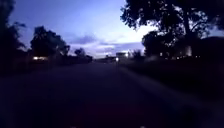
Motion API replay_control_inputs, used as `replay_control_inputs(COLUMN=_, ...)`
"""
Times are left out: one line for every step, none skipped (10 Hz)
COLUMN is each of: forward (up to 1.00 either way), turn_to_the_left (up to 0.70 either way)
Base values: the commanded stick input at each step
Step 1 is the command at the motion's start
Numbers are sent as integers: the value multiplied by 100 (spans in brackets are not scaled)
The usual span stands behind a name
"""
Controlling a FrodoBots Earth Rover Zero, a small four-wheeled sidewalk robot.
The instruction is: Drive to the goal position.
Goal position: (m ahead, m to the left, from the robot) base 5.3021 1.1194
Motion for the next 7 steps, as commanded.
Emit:
replay_control_inputs(forward=70, turn_to_the_left=0)
replay_control_inputs(forward=70, turn_to_the_left=0)
replay_control_inputs(forward=70, turn_to_the_left=0)
replay_control_inputs(forward=70, turn_to_the_left=0)
replay_control_inputs(forward=70, turn_to_the_left=0)
replay_control_inputs(forward=70, turn_to_the_left=0)
replay_control_inputs(forward=70, turn_to_the_left=0)
